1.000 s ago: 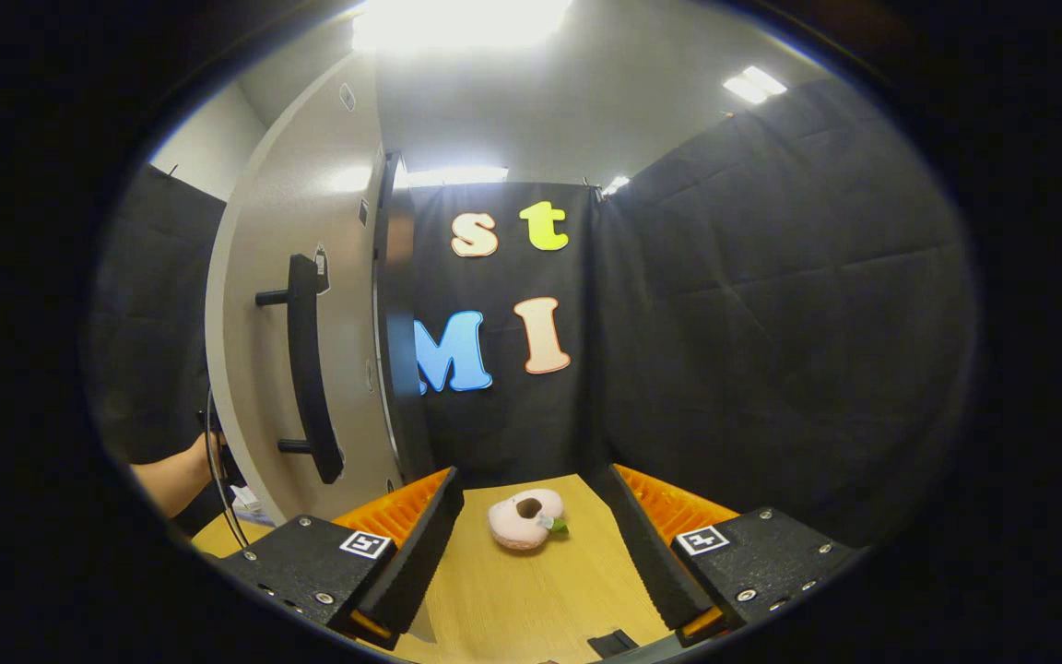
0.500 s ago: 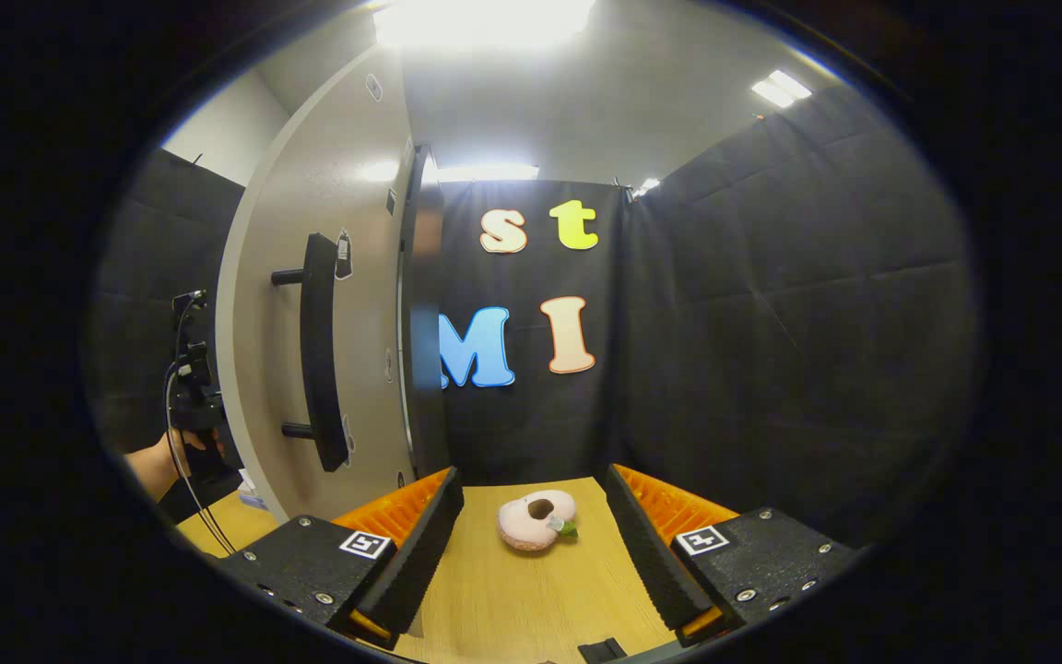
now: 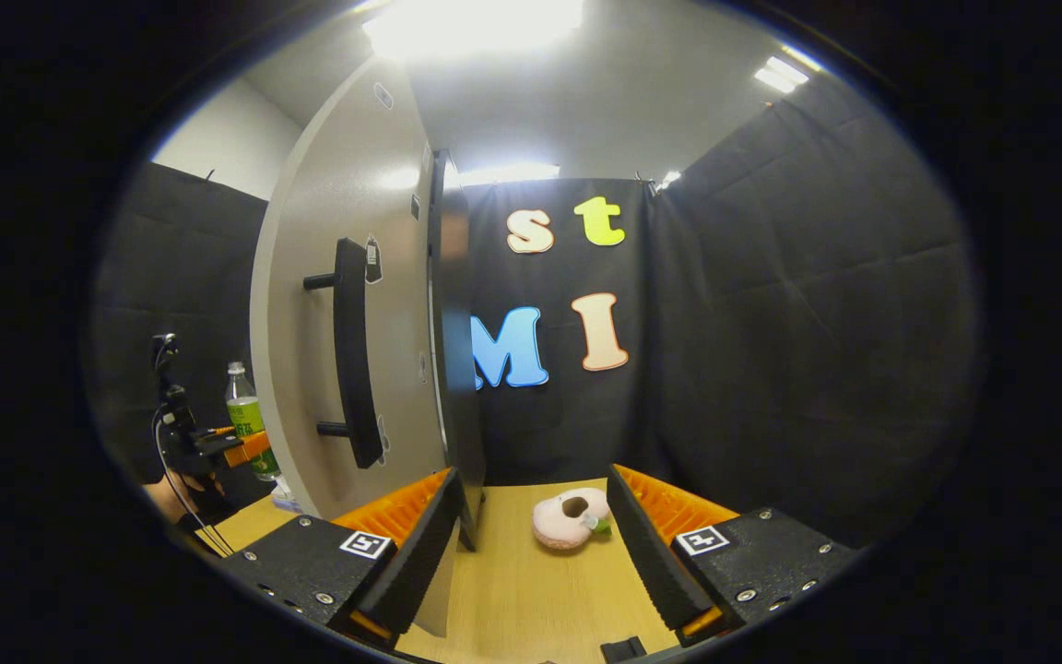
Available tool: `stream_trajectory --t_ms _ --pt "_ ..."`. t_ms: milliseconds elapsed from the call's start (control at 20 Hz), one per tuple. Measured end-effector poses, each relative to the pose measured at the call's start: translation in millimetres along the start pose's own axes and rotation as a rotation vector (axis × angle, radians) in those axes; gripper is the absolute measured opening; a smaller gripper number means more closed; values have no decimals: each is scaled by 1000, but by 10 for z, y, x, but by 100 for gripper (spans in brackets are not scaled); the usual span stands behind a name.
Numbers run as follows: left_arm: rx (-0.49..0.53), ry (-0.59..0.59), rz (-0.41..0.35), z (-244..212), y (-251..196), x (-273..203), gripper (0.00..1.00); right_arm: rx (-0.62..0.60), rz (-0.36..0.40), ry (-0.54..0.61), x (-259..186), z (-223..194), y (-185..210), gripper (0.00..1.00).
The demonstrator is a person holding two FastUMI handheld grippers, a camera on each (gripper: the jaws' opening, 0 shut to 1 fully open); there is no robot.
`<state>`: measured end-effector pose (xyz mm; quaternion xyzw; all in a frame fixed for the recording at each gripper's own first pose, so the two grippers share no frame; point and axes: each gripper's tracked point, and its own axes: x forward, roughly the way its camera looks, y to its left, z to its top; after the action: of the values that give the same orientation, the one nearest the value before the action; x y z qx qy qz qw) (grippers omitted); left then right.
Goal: Open the cabinet door with the right hand, grasp the bottle in the cabinet with the left hand and place it on the coaster, then close the cabinet door with the right hand.
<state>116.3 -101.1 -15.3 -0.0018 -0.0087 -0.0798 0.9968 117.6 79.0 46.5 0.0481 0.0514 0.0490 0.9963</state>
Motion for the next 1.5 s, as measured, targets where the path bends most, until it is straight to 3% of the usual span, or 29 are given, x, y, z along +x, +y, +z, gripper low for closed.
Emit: stream_trajectory --t_ms 100,550,600,800,1000,1050,1100,1250,1300,1350,1500 --pt "-7 10 8 -148 23 -200 68 11 2 6 0 -17 -14 96" --pt "-21 64 30 -899 79 -884 68 47 -14 18 -53 -70 -96 96" --pt "-24 67 34 -971 85 -940 72 45 -13 23 -45 -90 -95 96" --pt "-37 103 48 -1380 106 -1172 68 29 -5 45 -51 -148 -34 95" --pt "-50 117 59 -1734 109 -1302 68 8 18 71 -17 -227 64 95" --pt "-59 126 60 -1842 107 -1338 63 1 23 78 -14 -246 88 95" --pt "-70 134 60 -1947 95 -1377 68 -3 29 84 -6 -273 121 95" --pt "-79 167 63 -2251 64 -1437 68 -3 54 108 1 -353 203 95" --pt "-74 168 67 -2308 70 -1449 72 -9 57 115 14 -381 217 95" --pt "-71 169 72 -2369 88 -1444 68 -19 58 123 20 -397 225 95" --pt "-63 174 94 -2525 131 -1436 68 -40 67 137 30 -451 259 95"
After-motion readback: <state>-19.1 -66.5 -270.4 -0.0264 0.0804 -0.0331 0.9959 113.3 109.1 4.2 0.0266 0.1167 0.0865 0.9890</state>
